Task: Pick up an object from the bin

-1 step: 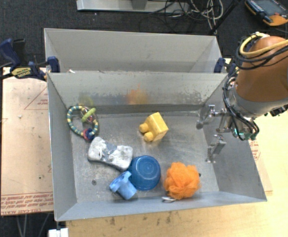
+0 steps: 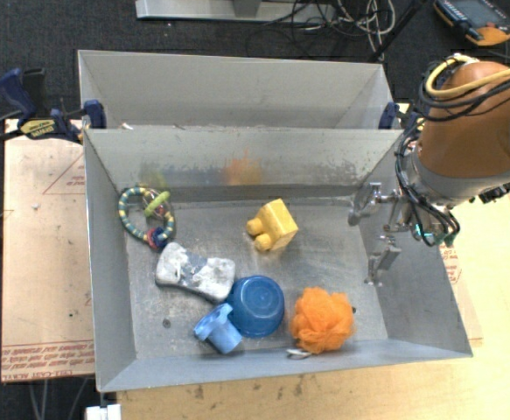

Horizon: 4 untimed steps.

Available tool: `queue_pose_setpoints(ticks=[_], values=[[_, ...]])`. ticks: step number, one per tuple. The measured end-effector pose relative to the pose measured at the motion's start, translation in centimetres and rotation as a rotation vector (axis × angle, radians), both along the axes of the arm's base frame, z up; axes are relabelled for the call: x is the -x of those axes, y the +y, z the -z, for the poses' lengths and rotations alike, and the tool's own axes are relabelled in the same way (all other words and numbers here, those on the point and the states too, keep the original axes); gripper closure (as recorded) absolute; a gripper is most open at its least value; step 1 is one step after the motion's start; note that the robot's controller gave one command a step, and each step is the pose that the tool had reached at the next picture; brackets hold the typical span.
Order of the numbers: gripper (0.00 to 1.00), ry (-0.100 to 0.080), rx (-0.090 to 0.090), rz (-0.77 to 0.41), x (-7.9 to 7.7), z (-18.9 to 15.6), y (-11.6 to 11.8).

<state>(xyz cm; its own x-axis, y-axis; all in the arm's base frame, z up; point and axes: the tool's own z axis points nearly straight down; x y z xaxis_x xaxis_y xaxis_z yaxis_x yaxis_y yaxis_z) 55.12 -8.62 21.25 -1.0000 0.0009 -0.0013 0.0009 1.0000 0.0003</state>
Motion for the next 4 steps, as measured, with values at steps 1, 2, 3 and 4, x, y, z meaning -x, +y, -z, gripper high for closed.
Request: queue_pose_setpoints(ticks=[1,2,3,4], values=[[0.00,-0.004,0.001,-0.003,0.1,0.2,0.1],[0.00,0.016,-0.004,-0.040,2.1,2.4,1.2],[0.00,-0.016,0.002,-0.037,2.2,1.7,1.9],[0.00,-0.004,0.001,-0.075,3.0,8.3,3.7]])
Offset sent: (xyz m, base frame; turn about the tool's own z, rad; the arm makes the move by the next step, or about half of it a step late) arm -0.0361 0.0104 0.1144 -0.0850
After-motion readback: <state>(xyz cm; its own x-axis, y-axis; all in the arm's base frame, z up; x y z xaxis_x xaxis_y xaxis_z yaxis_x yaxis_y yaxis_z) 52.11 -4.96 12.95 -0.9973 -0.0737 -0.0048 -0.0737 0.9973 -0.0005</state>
